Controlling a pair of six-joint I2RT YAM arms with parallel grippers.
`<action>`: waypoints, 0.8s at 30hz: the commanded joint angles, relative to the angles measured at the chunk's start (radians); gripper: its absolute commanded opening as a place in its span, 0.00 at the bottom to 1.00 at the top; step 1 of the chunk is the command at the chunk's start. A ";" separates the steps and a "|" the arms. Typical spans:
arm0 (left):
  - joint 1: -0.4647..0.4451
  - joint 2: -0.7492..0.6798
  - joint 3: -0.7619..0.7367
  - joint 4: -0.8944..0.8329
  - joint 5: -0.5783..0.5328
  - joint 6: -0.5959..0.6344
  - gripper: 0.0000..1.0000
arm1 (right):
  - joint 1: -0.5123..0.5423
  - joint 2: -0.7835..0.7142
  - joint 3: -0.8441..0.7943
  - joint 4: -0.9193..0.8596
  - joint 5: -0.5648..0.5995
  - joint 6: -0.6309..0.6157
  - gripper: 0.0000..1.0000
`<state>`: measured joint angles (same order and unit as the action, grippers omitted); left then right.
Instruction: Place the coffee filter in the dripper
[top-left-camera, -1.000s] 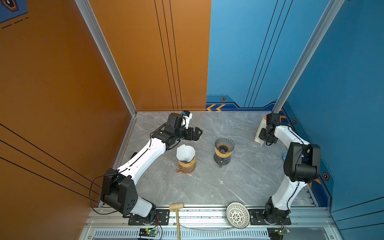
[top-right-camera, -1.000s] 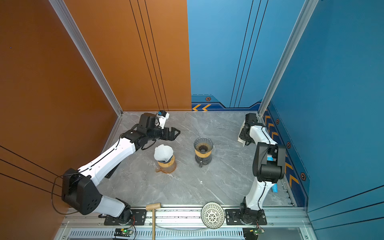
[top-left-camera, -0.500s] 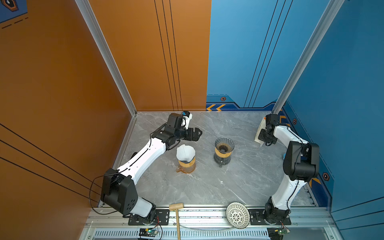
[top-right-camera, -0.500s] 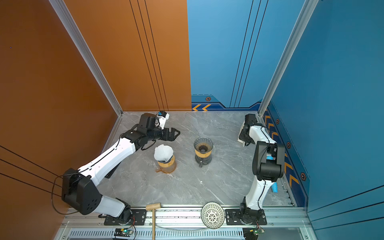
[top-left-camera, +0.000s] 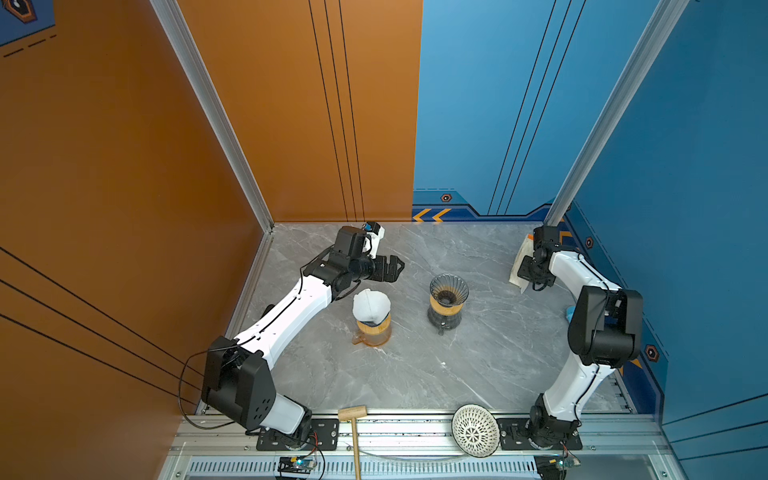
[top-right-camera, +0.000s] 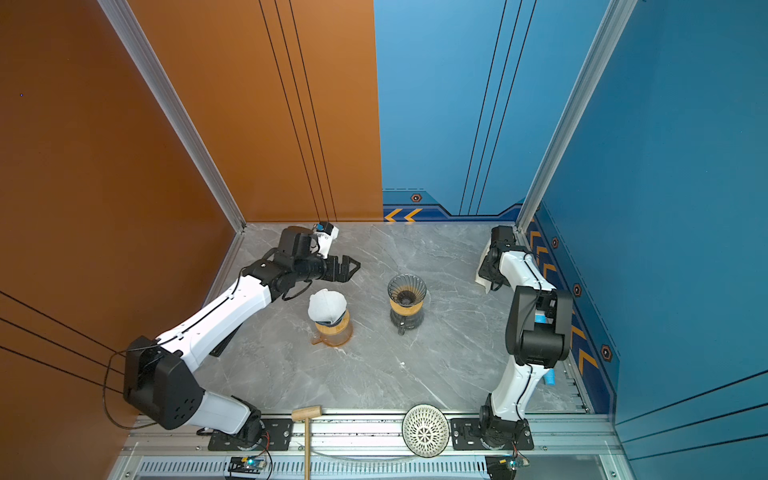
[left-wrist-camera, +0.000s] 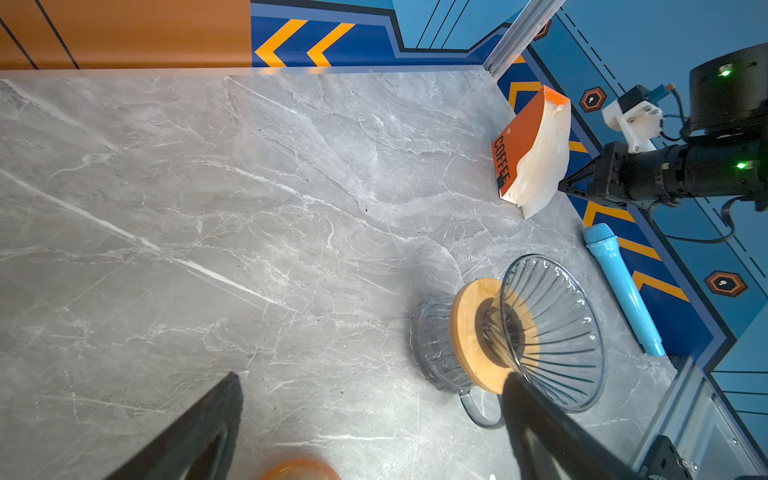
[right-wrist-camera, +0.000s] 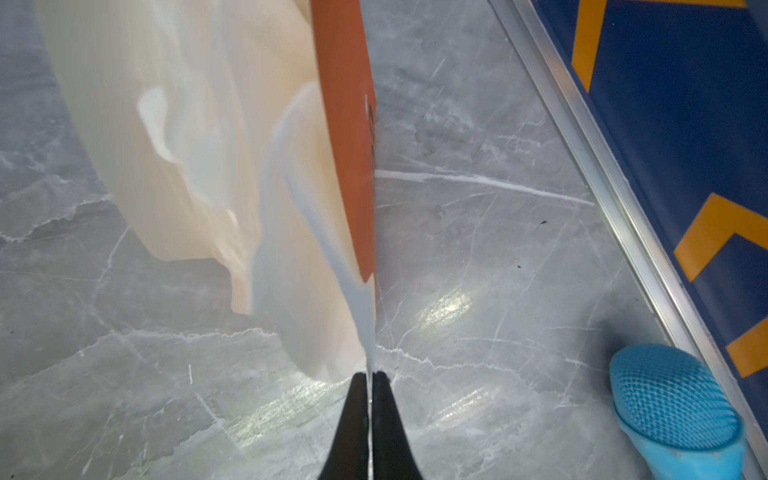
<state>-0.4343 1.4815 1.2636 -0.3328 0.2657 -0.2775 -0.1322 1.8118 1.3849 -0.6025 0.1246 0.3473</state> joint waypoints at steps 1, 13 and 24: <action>-0.011 0.007 0.033 -0.015 0.007 0.000 0.98 | -0.005 -0.053 -0.028 -0.057 -0.030 -0.006 0.00; -0.013 0.010 0.035 -0.003 0.013 0.017 0.98 | -0.021 -0.130 -0.067 0.004 -0.142 -0.008 0.15; 0.024 -0.001 -0.038 0.102 0.010 0.036 0.98 | -0.025 -0.148 -0.094 0.051 -0.129 -0.003 0.23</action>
<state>-0.4282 1.4837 1.2411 -0.2634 0.2657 -0.2726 -0.1577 1.6543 1.2964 -0.5667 -0.0261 0.3378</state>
